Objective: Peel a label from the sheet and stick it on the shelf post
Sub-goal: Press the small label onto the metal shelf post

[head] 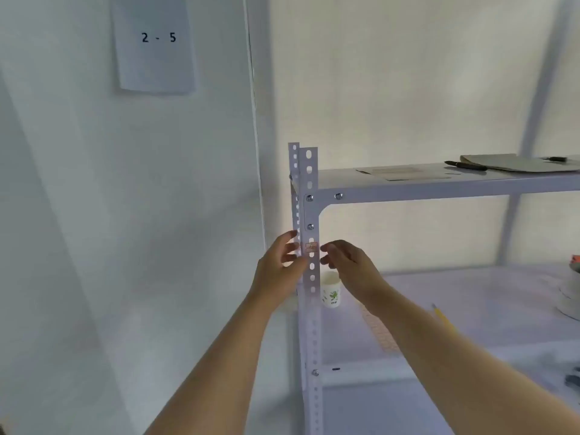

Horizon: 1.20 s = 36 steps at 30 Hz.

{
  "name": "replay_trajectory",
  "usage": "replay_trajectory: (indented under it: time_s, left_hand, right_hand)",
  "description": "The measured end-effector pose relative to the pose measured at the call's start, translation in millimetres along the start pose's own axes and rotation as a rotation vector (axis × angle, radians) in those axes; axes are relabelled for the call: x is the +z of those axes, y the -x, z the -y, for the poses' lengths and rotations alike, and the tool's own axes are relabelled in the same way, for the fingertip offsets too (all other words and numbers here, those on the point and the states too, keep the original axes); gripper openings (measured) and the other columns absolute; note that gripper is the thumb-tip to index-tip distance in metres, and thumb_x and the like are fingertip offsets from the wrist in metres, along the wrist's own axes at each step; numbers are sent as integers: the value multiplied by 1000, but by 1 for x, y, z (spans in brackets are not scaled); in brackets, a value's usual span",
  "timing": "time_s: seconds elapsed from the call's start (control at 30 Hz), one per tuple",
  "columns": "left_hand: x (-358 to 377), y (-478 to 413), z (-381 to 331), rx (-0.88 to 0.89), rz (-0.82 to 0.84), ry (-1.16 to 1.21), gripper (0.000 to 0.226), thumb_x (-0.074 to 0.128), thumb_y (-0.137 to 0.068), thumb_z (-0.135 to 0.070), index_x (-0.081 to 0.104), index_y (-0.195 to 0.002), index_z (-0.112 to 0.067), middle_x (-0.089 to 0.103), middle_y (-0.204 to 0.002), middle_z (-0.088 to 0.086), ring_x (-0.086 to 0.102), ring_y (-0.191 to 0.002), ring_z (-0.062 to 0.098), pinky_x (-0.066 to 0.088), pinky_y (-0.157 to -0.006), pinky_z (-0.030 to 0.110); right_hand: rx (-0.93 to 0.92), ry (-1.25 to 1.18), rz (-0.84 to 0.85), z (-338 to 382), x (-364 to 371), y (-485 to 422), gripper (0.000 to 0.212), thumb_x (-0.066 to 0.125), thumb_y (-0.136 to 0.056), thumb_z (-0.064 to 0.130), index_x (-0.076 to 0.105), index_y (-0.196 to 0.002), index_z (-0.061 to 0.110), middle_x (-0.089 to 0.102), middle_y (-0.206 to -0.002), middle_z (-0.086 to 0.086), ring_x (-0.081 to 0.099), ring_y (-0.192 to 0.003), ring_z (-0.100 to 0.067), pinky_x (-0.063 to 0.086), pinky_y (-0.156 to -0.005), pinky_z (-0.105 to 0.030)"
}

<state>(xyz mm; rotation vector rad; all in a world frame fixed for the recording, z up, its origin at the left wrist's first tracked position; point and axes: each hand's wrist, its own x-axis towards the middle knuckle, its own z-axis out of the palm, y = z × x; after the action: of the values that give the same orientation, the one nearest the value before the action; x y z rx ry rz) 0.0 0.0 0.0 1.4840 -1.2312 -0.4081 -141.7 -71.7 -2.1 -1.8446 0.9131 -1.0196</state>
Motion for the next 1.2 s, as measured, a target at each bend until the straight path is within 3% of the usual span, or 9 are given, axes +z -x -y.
replay_trajectory:
  time_s: [0.07, 0.2, 0.33, 0.47, 0.57, 0.8, 0.97, 1.07, 1.2]
  left_hand:
    - [1, -9, 7, 1, 12, 79, 44, 64, -95, -33, 54, -138, -33, 70, -123, -9, 67, -109, 10, 51, -80, 18]
    - [4, -19, 22, -15, 42, 184, 35, 61, -95, -22, 62, -128, -34, 77, -109, -9, 72, -104, 10, 55, -92, 28]
    - [8, -26, 28, -26, 50, 218, 33, 61, -94, -18, 63, -122, -36, 78, -103, -7, 74, -98, 13, 59, -89, 30]
    - [9, -28, 27, -32, 50, 241, 30, 62, -89, -20, 65, -116, -35, 78, -98, -6, 74, -93, 15, 59, -83, 28]
    - [9, -28, 25, -41, 37, 274, 31, 63, -85, -22, 66, -115, -30, 77, -93, -7, 75, -91, 13, 56, -78, 23]
    - [11, -31, 24, -53, 10, 266, 32, 62, -80, -25, 69, -110, -33, 79, -95, -1, 76, -92, 16, 60, -85, 33]
    - [12, -30, 24, -53, 3, 265, 31, 63, -83, -22, 69, -112, -32, 79, -94, 1, 76, -91, 17, 59, -90, 40]
    - [13, -29, 24, -55, -11, 266, 34, 62, -81, -23, 69, -113, -32, 80, -93, 1, 76, -91, 19, 59, -91, 44]
    - [13, -28, 25, -54, -15, 258, 36, 60, -81, -21, 70, -113, -33, 80, -93, 1, 76, -93, 22, 59, -93, 48]
  right_hand:
    - [40, -166, -18, 2, 12, -8, 24, 50, -99, 25, 72, -96, 16, 77, -96, -8, 69, -93, -25, 50, -76, -29]
    - [76, -382, -27, 0, 28, -13, 22, 60, -94, 22, 76, -92, 7, 76, -99, -21, 71, -85, -29, 56, -88, -44]
    - [135, -551, -9, -4, 32, -16, 22, 61, -89, 18, 75, -94, 1, 72, -103, -30, 69, -86, -31, 52, -81, -41]
    - [157, -673, 30, -7, 37, -21, 26, 55, -91, 16, 73, -97, -2, 71, -96, -23, 67, -89, -33, 49, -84, -44]
    - [180, -683, 35, -10, 38, -26, 29, 52, -88, 17, 71, -98, -1, 70, -94, -20, 65, -90, -31, 48, -86, -45]
    - [195, -750, 138, -15, 39, -37, 37, 46, -87, 18, 68, -106, -5, 69, -98, -20, 63, -93, -32, 46, -88, -46]
    - [211, -791, 177, -17, 39, -41, 42, 46, -83, 20, 63, -109, -9, 65, -109, -37, 62, -98, -36, 45, -88, -48]
    - [231, -796, 175, -19, 41, -42, 43, 48, -79, 21, 60, -105, -11, 65, -100, -26, 58, -94, -34, 43, -85, -47]
    - [258, -778, 148, -19, 43, -44, 48, 50, -75, 24, 57, -105, -12, 64, -100, -24, 58, -93, -34, 42, -83, -47]
